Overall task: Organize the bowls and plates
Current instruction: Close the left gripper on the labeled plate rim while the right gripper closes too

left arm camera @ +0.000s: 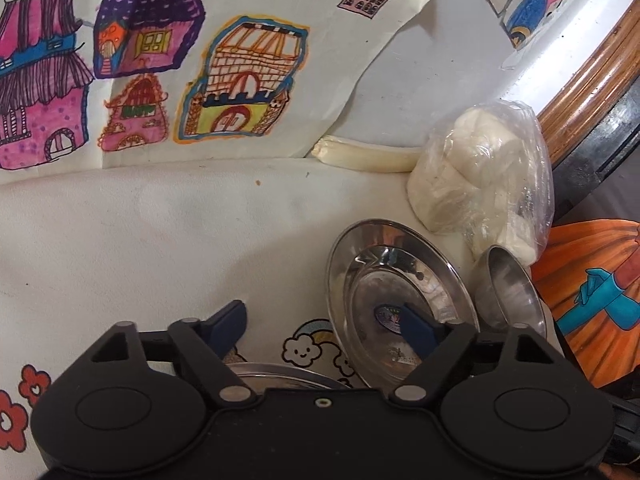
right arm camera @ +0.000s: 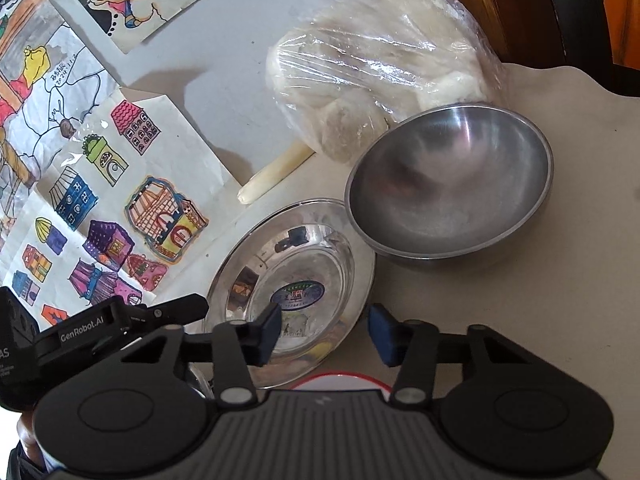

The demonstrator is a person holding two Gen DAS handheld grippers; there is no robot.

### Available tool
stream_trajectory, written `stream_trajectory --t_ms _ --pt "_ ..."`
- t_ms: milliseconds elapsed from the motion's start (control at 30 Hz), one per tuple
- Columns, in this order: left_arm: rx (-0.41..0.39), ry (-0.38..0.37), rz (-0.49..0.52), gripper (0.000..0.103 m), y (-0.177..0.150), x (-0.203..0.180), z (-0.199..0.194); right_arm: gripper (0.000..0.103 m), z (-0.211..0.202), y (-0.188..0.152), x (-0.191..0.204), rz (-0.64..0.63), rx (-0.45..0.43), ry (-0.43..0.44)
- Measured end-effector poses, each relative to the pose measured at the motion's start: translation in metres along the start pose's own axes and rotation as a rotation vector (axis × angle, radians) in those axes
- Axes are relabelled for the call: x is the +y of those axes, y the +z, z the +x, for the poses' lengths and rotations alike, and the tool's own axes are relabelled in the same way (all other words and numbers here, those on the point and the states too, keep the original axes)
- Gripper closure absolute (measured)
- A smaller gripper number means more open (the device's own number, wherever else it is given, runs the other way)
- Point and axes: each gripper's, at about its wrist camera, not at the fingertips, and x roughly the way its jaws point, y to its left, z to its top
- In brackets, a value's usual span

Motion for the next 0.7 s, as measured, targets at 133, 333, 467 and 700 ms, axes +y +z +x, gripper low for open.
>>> stream_trajectory --t_ms 133,333,467,700 --pt "0.000 -0.011 0.009 0.038 -0.0007 -0.0031 0.0040 0.067 0.0026 -0.0011 0.0006 0.001 0.002 -0.019" --pt "0.010 -0.029 0.040 0.070 -0.0004 -0.0023 0.0084 0.083 0.0047 -0.0014 -0.0007 0.012 0.010 -0.021" --pt "0.011 -0.032 0.043 0.086 0.0003 -0.0007 0.0078 0.086 0.0050 -0.0024 0.0006 0.007 0.004 -0.019" --pt "0.004 -0.049 0.020 0.090 0.0000 0.0049 -0.0007 0.086 0.0022 -0.0016 0.0060 -0.027 -0.033 -0.018"
